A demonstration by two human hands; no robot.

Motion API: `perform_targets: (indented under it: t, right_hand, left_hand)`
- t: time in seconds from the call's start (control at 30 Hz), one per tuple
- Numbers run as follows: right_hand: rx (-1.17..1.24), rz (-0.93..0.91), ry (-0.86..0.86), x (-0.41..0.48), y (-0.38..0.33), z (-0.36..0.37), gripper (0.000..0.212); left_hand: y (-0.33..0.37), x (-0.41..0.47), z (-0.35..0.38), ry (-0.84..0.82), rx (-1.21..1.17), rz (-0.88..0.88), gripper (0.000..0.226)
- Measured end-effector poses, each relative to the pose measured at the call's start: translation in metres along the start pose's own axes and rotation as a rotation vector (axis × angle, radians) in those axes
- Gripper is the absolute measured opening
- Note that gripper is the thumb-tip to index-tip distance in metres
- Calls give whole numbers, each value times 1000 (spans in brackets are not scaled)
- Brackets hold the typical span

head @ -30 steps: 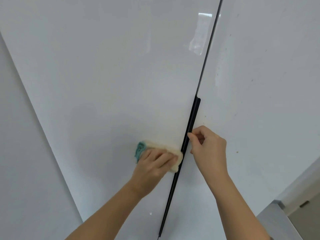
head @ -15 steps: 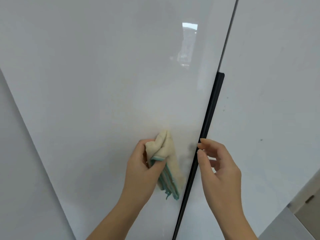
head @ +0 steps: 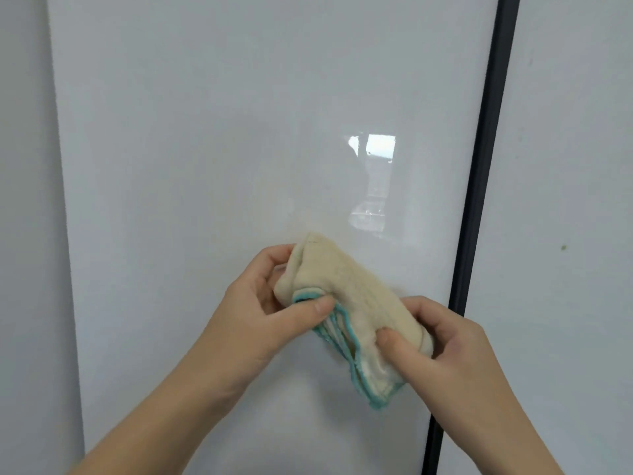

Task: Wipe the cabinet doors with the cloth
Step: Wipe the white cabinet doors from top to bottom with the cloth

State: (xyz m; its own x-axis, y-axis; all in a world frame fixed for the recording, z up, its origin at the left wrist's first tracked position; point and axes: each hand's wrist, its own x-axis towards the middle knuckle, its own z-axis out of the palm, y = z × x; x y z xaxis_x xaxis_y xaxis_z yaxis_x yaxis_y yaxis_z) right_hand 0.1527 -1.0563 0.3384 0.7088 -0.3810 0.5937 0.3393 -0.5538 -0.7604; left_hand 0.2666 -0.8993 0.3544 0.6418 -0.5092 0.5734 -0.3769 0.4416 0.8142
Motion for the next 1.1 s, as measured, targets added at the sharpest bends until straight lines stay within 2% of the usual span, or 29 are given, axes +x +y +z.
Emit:
perform_targets:
  t: [0.13,0.23,0.33,0.43,0.5,0.53,0.6,0.7,0.8,0.9,1.0,1.1]
  right_hand:
    - [20,-113,79,-14,20,11,14]
    - [161,-163,182,-23,25,21,25]
    - [483,-138,299,-26,33,31,51]
    - [623,-111,265,-26,39,48,88]
    - [606,-105,249,-25,37,52,87]
    - [605,-103,256,-26,34,51,80]
    - [608,-105,312,-24,33,42,52]
    - [524,-166,427,-22,28,30,48]
    - [399,-269,444,-23,19,25,39]
    - [196,-376,360,-14,15,11,31]
    - [-6,-489,231,-4,5,-2,20]
    - [-397,-641,249,7,0,-12,53]
  left_hand:
    - [-19,-19,-16,-60,153,-4,48]
    - [-24,-24,-18,-49,119,-10,34]
    - [-25,-25,-13,-21,-7,-11,28]
    - [-27,-27,-12,-1,-155,-18,33]
    - [-26,-26,-15,13,-209,-31,34]
    - [-25,-26,-16,16,-209,-41,37]
    - [-23,-26,-14,28,-111,-20,47]
    - [-22,-31,-7,85,169,155,52]
    - [-18,-34,-5,76,427,406,49]
    - [-8,-29,-2,83,597,566,30]
    - [6,-19,3,106,638,580,31]
    - [13,-8,6,64,591,524,39]
